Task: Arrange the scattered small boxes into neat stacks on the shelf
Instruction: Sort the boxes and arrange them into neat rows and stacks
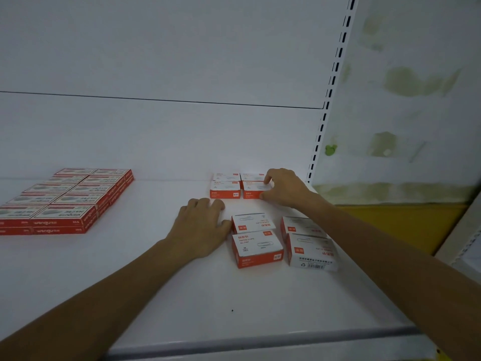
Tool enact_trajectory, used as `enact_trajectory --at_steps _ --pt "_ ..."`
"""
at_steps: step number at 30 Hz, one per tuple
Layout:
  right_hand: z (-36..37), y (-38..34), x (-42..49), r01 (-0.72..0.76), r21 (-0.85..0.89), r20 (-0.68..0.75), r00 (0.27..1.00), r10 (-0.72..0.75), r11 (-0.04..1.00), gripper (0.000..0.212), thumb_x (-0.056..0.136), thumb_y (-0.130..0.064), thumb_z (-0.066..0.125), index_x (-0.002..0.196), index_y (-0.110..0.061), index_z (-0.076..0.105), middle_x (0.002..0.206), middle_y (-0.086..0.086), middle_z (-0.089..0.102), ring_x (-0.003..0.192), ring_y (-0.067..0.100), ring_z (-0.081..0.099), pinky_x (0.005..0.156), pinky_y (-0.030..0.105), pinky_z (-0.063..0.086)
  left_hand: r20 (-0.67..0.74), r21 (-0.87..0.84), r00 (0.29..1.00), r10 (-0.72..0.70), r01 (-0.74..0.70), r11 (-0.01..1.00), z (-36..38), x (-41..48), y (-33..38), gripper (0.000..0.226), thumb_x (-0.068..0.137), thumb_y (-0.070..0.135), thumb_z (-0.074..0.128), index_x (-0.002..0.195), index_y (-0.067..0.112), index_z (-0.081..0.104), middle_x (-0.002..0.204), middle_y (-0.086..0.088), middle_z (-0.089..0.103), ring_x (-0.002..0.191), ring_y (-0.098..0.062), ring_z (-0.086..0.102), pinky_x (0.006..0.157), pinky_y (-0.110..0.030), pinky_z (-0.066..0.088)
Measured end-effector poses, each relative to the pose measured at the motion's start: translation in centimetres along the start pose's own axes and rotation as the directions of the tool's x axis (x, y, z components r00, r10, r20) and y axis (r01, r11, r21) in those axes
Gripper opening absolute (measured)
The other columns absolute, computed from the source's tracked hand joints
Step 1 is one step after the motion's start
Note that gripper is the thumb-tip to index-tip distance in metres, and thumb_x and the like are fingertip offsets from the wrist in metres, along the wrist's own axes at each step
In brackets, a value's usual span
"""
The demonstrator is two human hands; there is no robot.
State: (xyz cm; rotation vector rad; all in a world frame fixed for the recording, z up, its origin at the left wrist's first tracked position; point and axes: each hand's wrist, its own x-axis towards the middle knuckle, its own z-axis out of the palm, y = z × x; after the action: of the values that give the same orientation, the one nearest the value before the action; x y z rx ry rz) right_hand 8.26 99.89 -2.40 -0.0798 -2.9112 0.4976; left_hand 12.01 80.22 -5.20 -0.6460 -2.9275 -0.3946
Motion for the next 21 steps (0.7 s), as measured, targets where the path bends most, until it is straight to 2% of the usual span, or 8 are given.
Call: enact_trajectory --at_steps 3,7,10,12,15,18,19,21 --pt "-0.6 0.1 -1.3 0.021 0.032 -0.076 0.997 -0.019 0.999 0.046 0.079 -0.03 0.07 0.119 -0.013 0.054 0.125 0.006 0.051 0.114 0.021 0.046 0.088 0.026 0.036 0.032 -0.022 0.999 0.035 -0.035 0.999 -0.1 0.0 -0.6 0.047 0.096 0.039 0.034 0.138 0.019 0.035 0.145 -0.002 0.038 0.132 -0.021 0.033 0.109 -0.035 0.03" --pt "-2.1 0.1 -4.2 0.178 0.096 0.012 0.984 -0.18 0.979 0.021 0.081 -0.025 0.068 0.101 -0.016 0.065 0.112 0.0 0.063 0.089 0.005 0.052 0.068 0.008 0.034 0.117 -0.035 0.989 0.093 -0.089 0.995 -0.7 -0.5 -1.6 0.049 0.096 0.04 0.034 0.141 0.02 0.033 0.147 -0.002 0.034 0.135 -0.019 0.031 0.112 -0.036 0.029" --pt "-2.8 -0.7 -5.9 0.205 0.1 0.051 0.976 -0.211 0.974 0.019 0.082 -0.034 0.066 0.093 -0.018 0.067 0.098 -0.003 0.067 0.077 0.002 0.054 0.068 0.014 0.041 0.119 0.01 0.986 0.113 -0.116 0.993 -1.0 -0.9 -1.5 0.049 0.097 0.04 0.033 0.141 0.019 0.032 0.146 -0.004 0.035 0.133 -0.02 0.032 0.11 -0.034 0.031" --pt "-2.9 -1.8 -6.7 0.156 0.01 0.105 0.982 -0.156 0.988 0.035 0.084 -0.049 0.057 0.097 -0.018 0.065 0.094 -0.005 0.063 0.08 0.009 0.056 0.072 0.023 0.043 0.123 0.053 0.986 0.114 -0.121 0.991 -1.3 -1.0 -1.1 0.049 0.097 0.04 0.031 0.14 0.019 0.031 0.144 -0.006 0.036 0.13 -0.021 0.033 0.107 -0.034 0.032" --pt "-2.6 -4.1 -7.7 0.081 -0.264 0.132 0.99 -0.048 0.961 0.061 0.083 -0.069 0.037 0.094 -0.015 0.064 0.091 -0.001 0.064 0.076 0.015 0.058 0.068 0.026 0.045 0.137 0.079 0.982 0.131 -0.142 0.987 -1.9 -1.4 -1.2 0.048 0.097 0.041 0.03 0.14 0.019 0.032 0.143 -0.007 0.036 0.129 -0.021 0.034 0.107 -0.034 0.033" --pt "-1.7 -6.1 -8.0 0.085 -0.423 0.13 0.991 -0.032 0.902 0.064 0.079 -0.076 0.034 0.08 -0.017 0.057 0.086 0.001 0.063 0.073 0.017 0.056 0.067 0.027 0.041 0.131 0.003 0.979 0.155 -0.156 0.988 -2.3 -2.2 -2.3 0.045 0.096 0.039 0.037 0.137 0.021 0.038 0.141 -0.003 0.04 0.128 -0.019 0.036 0.106 -0.031 0.033" --pt "-1.5 -6.6 -8.1 0.089 -0.395 0.148 0.988 -0.032 0.914 0.06 0.078 -0.075 0.039 0.087 -0.019 0.057 0.094 0.002 0.064 0.078 0.017 0.056 0.07 0.028 0.04 0.125 -0.032 0.979 0.164 -0.161 0.986 -2.4 -2.6 -2.7 0.043 0.095 0.038 0.04 0.135 0.022 0.041 0.139 -0.002 0.041 0.127 -0.017 0.038 0.106 -0.03 0.032" --pt "-1.5 -7.2 -8.2 0.104 -0.183 0.234 0.97 -0.059 0.978 0.053 0.082 -0.059 0.054 0.121 -0.024 0.051 0.122 0.001 0.058 0.101 0.019 0.056 0.078 0.026 0.04 0.106 -0.087 0.976 0.188 -0.179 0.98 -2.5 -3.6 -3.5 0.041 0.094 0.036 0.044 0.133 0.023 0.043 0.137 0.001 0.044 0.126 -0.014 0.04 0.106 -0.027 0.031"
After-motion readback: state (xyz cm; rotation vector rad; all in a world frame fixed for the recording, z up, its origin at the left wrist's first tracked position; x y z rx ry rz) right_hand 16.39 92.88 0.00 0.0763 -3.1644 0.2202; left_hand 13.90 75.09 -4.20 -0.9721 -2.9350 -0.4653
